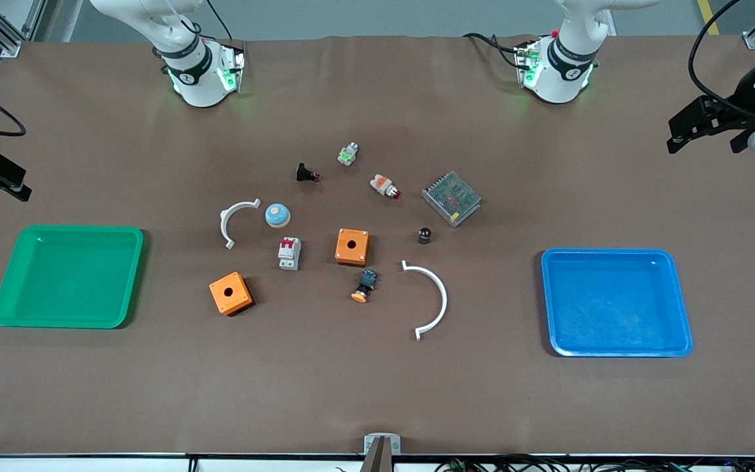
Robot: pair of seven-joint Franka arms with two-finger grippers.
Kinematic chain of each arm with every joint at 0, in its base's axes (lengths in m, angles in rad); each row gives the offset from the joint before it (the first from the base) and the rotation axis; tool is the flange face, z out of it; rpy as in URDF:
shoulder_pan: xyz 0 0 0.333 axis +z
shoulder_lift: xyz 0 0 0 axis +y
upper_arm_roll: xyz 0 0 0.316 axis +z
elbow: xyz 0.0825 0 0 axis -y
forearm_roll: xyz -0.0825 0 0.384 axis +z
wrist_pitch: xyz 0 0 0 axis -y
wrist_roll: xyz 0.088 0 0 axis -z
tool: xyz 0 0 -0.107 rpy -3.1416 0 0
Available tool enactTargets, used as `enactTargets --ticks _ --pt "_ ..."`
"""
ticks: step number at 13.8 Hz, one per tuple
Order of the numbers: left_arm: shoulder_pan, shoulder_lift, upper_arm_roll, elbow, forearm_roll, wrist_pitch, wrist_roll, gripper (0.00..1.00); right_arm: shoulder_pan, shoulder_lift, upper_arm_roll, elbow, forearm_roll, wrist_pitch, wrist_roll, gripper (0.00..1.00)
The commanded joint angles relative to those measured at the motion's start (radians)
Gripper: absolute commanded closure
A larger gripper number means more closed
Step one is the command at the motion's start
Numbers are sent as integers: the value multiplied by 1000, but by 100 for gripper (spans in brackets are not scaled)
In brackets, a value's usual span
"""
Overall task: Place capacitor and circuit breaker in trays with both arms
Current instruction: 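Move the left gripper toward the black capacitor while the right gripper starts reaching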
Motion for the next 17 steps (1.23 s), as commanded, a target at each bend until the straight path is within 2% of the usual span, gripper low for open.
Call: enactTargets --ticks 1,4,7,13,16,17 --pt "-3 9 3 23 -13 -19 13 0 -8 9 3 26 9 -9 3 0" --pt "-8 12 3 26 -13 -19 8 0 -8 8 3 26 7 -9 3 0" --pt "-36 75 -23 24 -6 14 -7 0 -9 9 3 26 6 -7 3 0" --pt "-36 230 -196 0 -3 181 -270 0 -5 12 1 23 3 -20 2 0" --pt "-51 310 -265 -42 -1 287 -413 7 19 35 6 21 12 -29 3 0" --pt "-81 342 -267 -43 -1 306 -454 10 36 35 6 20 5 -33 3 0"
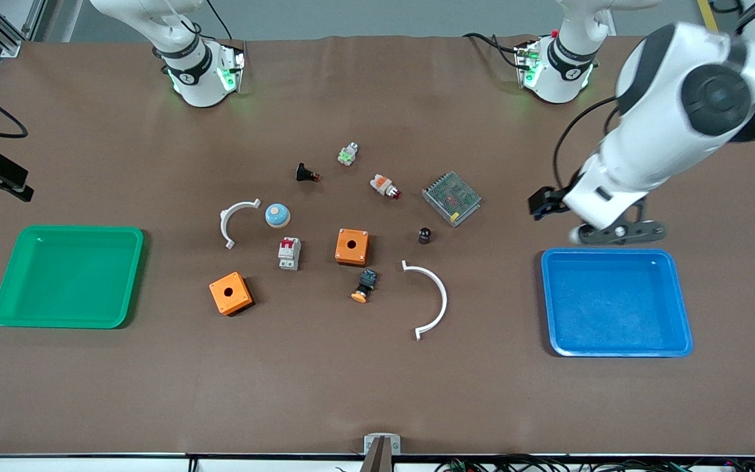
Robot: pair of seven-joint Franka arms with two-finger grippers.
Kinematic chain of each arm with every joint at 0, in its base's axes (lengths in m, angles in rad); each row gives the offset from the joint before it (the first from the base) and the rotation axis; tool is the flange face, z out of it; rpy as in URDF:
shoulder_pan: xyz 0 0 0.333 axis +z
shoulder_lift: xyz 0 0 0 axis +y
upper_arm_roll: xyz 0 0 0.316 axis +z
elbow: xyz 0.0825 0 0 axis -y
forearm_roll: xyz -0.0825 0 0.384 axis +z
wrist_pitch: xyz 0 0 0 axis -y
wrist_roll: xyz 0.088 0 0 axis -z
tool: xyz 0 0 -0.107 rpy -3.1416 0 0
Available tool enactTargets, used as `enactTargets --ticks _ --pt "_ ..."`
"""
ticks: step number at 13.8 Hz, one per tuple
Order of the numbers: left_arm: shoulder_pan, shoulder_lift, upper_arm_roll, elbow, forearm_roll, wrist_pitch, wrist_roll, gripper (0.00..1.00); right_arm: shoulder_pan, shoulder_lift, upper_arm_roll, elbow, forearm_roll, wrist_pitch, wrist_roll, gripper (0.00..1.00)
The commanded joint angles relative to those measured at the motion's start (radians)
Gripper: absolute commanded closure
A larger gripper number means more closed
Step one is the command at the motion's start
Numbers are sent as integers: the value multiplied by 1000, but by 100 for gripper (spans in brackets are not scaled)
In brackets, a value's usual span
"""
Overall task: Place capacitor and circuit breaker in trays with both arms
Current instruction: 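Move the left gripper toward the black capacitor while the right gripper starts reaching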
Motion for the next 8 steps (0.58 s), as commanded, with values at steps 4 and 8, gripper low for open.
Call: enactTargets --ticks 4,8 --pt "-165 177 -12 -8 89 143 -324 14 76 42 1 8 12 -62 2 0" --pt "-236 280 -11 -8 96 227 -473 19 212 50 1 -1 12 -116 51 0"
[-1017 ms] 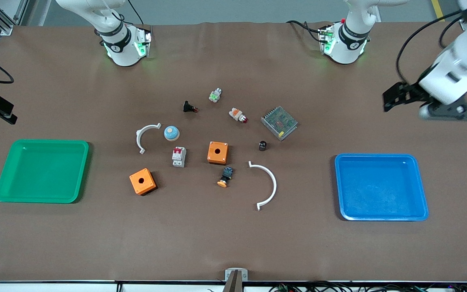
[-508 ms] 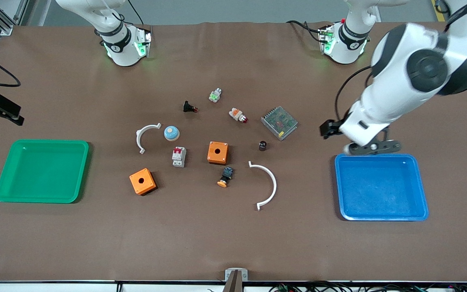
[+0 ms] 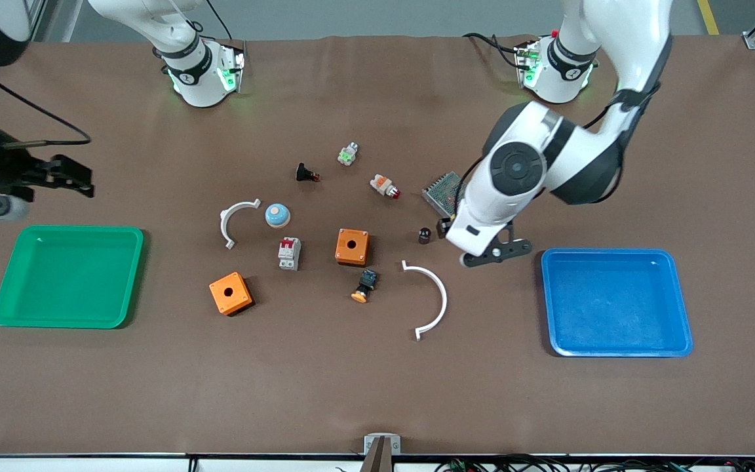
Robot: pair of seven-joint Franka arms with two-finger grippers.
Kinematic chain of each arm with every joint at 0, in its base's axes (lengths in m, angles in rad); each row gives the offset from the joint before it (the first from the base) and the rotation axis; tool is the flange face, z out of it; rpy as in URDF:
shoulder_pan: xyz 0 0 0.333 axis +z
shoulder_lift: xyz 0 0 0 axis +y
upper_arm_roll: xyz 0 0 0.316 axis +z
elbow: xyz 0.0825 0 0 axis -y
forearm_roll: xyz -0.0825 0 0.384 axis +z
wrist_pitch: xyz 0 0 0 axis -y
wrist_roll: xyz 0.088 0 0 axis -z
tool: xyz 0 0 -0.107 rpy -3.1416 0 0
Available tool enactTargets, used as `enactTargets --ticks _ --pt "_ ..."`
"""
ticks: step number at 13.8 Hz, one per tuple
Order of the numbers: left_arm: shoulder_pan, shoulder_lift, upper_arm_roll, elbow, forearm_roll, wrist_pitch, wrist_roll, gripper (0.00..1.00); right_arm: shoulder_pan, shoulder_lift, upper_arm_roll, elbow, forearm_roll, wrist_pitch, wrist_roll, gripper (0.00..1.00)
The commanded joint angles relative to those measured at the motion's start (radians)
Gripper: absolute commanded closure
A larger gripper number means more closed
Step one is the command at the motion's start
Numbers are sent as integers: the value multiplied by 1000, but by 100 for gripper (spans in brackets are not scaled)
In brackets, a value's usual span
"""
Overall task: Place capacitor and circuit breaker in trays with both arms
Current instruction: 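Grasp the black capacitor with the left gripper while the right gripper grasps the breaker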
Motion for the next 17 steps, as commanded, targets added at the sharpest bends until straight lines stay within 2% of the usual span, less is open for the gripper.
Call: enactTargets --ticks 1,3,6,10,14,17 --pt "-34 62 -1 12 45 55 -110 20 102 12 -5 -5 11 -11 74 0" --pt "-60 111 -1 12 83 87 -194 20 161 24 -6 -53 29 38 105 0" --pt "-74 148 -1 -9 90 127 -251 24 173 24 -6 -158 124 130 169 0" --pt "-103 147 1 -113 90 267 -327 27 263 26 -6 -252 126 234 303 0" --pt "-108 157 4 -129 91 275 -346 31 352 36 -6 -378 128 385 413 0" --pt "-107 160 7 -141 135 276 -354 36 383 68 -5 -404 128 435 442 0"
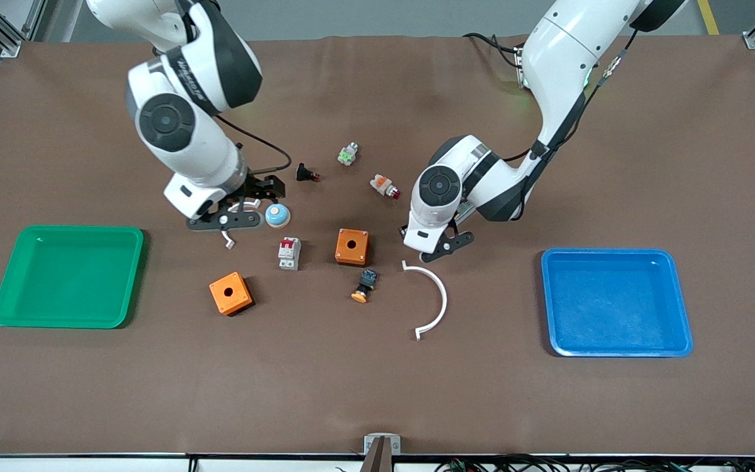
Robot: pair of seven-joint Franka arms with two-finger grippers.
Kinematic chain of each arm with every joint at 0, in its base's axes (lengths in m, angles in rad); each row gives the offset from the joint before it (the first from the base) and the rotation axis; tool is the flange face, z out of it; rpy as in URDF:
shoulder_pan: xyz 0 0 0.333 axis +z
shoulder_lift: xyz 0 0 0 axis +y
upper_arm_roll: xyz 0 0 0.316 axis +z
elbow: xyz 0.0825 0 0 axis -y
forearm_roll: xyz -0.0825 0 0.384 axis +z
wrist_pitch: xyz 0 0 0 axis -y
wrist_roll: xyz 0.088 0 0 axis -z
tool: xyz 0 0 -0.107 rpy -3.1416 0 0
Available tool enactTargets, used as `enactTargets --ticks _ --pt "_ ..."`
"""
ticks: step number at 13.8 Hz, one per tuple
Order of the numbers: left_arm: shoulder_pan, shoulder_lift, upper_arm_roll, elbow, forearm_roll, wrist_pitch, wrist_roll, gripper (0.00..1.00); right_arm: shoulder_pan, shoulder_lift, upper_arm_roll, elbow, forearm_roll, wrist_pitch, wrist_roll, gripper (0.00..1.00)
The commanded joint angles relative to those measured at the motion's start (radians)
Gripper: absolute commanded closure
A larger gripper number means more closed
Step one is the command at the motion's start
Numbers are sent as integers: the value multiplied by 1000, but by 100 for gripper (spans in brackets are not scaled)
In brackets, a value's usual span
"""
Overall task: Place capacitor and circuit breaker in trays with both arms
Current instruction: 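Grasp the black capacitor with the left gripper while the right gripper grasps the breaker, then carry the capacitor to the blue tray while the right gripper carries the breaker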
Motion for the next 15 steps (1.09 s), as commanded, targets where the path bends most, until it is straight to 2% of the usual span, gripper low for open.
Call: enactTargets --ticks 1,5,9,13,15 --pt "0 4 2 -13 53 19 -40 36 17 30 -10 -15 23 42 19 0" --pt "-1 15 2 -10 53 48 -77 39 20 116 -11 -14 21 134 19 0" --pt "-1 31 2 -9 53 71 -88 49 8 185 -13 -8 21 222 19 0" --pt "-1 36 2 -4 53 77 -112 73 8 245 -11 -6 23 302 19 0" --pt "-1 27 4 -2 54 76 -109 94 6 271 -13 -6 23 329 19 1"
